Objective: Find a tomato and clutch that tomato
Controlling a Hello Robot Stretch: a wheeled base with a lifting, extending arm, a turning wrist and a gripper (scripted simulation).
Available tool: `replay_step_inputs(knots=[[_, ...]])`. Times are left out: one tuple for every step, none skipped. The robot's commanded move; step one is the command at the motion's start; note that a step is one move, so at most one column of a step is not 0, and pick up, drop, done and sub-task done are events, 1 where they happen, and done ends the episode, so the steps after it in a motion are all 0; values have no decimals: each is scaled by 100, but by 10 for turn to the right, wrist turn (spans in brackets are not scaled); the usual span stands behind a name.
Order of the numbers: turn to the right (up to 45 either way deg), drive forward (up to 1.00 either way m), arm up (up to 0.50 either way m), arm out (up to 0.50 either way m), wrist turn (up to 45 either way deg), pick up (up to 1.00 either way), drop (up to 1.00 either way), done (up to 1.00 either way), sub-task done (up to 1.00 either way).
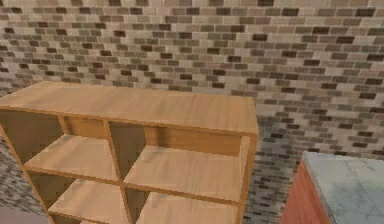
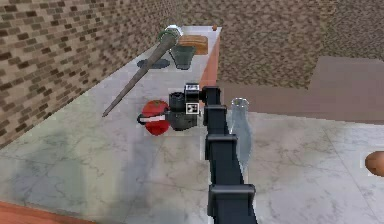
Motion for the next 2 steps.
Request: replay_step_inputs(knots=[[0, 0, 8, 0, 0, 0, 0, 0, 0], [0, 0, 0, 0, 0, 0, 0, 100, 0]])
